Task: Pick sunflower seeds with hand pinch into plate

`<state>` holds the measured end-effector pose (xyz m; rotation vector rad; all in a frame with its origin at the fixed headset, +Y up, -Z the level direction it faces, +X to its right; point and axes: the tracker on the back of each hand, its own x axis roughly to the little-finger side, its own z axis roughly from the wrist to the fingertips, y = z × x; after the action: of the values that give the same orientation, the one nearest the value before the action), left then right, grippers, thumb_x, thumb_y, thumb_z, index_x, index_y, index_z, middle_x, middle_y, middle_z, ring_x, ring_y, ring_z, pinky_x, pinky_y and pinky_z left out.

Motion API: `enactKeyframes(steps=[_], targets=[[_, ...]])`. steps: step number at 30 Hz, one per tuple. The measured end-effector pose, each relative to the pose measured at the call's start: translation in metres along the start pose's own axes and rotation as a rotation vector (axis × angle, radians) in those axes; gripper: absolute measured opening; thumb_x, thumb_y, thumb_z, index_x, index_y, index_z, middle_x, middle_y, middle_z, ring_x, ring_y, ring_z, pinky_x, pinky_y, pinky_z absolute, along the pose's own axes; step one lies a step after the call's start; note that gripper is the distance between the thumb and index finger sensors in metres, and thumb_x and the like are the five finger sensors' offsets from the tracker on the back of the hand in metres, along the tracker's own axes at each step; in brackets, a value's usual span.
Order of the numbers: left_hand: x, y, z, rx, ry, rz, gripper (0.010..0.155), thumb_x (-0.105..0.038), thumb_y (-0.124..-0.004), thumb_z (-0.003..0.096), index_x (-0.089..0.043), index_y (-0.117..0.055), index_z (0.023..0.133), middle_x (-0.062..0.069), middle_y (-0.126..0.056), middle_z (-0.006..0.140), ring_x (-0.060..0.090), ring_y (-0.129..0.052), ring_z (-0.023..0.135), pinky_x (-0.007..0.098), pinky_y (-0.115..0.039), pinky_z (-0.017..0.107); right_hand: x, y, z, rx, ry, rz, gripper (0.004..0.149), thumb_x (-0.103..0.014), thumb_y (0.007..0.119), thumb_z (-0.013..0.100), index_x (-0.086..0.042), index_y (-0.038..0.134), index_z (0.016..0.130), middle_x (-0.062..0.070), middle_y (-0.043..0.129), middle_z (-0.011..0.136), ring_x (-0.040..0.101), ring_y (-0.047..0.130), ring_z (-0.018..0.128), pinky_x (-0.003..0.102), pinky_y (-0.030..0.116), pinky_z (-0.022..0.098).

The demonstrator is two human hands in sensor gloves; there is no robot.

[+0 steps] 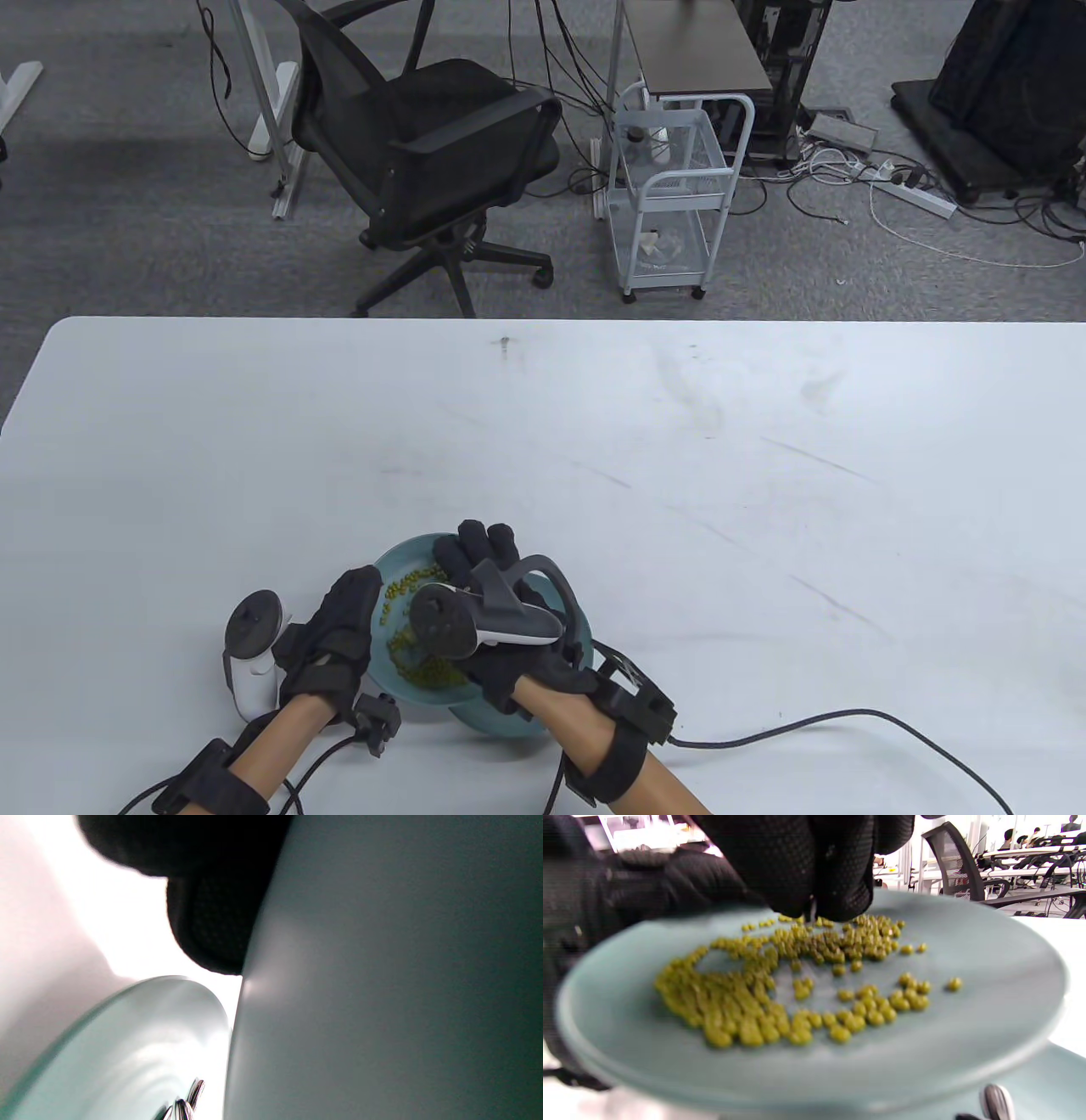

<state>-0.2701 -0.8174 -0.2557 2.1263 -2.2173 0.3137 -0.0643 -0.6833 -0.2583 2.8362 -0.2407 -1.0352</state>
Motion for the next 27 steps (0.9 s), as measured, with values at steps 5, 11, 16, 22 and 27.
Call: enactKeyframes(steps=[5,11,16,22,27], targets=[[-0.003,0.007,-0.001,-0.024,0.001,-0.026,0.048,-0.050,-0.057,0.0655,-0.014,-0.055,0.097,0.012,-0.089,0.071,0.021,-0.104,0.034,0.028,-0.086,0.020,0.007,-0.022,-0.013,0.075,0.026,0.060,0.035,-0.019,0.093,0.053,0.009,0.093,0.073,0.035,0.048,0.111,0.068,0.033,0.100,0.080,0.026,0.066],[-0.007,0.018,-0.001,-0.081,0.001,-0.063,0.048,-0.050,-0.056,0.0656,-0.014,-0.055,0.097,0.011,-0.088,0.072,0.020,-0.104,0.035,0.027,-0.087,0.021,0.015,-0.035,-0.026,0.122,0.063,0.084,0.034,-0.020,0.093,0.053,0.008,0.093,0.073,0.035,0.048,0.112,0.068,0.033,0.100,0.080,0.026,0.066],[-0.008,0.027,0.000,-0.135,-0.002,-0.069,0.048,-0.050,-0.055,0.0656,-0.015,-0.053,0.098,0.011,-0.087,0.074,0.021,-0.103,0.037,0.028,-0.087,0.023,0.032,-0.015,-0.043,0.126,0.143,0.089,0.034,-0.022,0.092,0.054,0.006,0.092,0.074,0.035,0.048,0.112,0.068,0.034,0.100,0.080,0.028,0.066],[-0.008,0.030,0.002,-0.151,0.000,-0.072,0.048,-0.050,-0.054,0.0657,-0.014,-0.053,0.098,0.010,-0.087,0.075,0.020,-0.104,0.038,0.028,-0.087,0.024,0.054,0.026,-0.041,0.055,0.220,0.198,0.034,-0.021,0.092,0.053,0.008,0.093,0.073,0.037,0.048,0.110,0.069,0.034,0.098,0.080,0.027,0.064],[-0.006,0.036,0.002,-0.185,0.012,-0.075,0.048,-0.050,-0.054,0.0657,-0.014,-0.052,0.098,0.010,-0.087,0.076,0.020,-0.104,0.039,0.028,-0.087,0.024,0.052,0.051,-0.032,0.012,0.233,0.204,0.034,-0.022,0.091,0.053,0.006,0.092,0.073,0.037,0.047,0.110,0.069,0.034,0.097,0.080,0.028,0.064]])
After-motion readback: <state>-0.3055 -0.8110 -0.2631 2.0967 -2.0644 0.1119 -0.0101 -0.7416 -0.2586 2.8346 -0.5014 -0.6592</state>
